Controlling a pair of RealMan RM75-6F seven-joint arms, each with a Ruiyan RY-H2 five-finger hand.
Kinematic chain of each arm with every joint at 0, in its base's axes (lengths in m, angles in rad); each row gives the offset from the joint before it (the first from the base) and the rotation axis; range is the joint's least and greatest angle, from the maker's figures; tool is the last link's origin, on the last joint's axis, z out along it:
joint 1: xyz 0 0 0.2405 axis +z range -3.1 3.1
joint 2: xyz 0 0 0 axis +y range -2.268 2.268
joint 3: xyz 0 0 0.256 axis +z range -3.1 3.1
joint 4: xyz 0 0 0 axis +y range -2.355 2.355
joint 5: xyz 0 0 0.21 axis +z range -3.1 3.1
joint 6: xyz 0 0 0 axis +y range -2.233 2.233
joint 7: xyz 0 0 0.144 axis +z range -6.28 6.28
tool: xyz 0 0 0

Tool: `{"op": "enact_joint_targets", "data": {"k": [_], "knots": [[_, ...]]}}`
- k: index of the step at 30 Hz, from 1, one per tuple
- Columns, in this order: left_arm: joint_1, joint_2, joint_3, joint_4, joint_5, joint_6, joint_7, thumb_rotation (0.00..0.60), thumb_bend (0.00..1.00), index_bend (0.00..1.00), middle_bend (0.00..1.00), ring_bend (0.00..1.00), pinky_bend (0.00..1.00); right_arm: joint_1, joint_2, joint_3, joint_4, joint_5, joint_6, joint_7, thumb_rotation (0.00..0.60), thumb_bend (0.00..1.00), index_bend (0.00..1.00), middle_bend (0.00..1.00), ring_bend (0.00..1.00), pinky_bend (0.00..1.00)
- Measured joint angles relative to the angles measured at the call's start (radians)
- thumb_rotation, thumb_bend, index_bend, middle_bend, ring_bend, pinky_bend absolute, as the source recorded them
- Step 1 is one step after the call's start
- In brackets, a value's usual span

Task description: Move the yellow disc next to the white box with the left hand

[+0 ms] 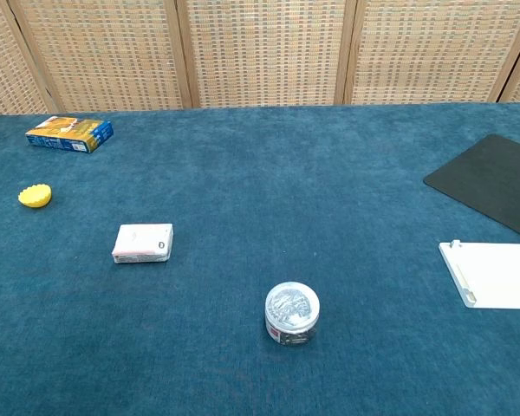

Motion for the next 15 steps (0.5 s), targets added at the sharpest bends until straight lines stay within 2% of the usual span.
{"op": "enact_joint_targets", "data": {"k": [15], "knots": [[0.003,0.0,0.002,-0.002,0.013,0.011,-0.003,0.6,0.25,0.0,0.0,0.0,0.0,-0.005,0.0,0.001,-0.003,-0.018,0.026,0.007,0.6,0.0,0.07,0.0,0.0,0.06]]}}
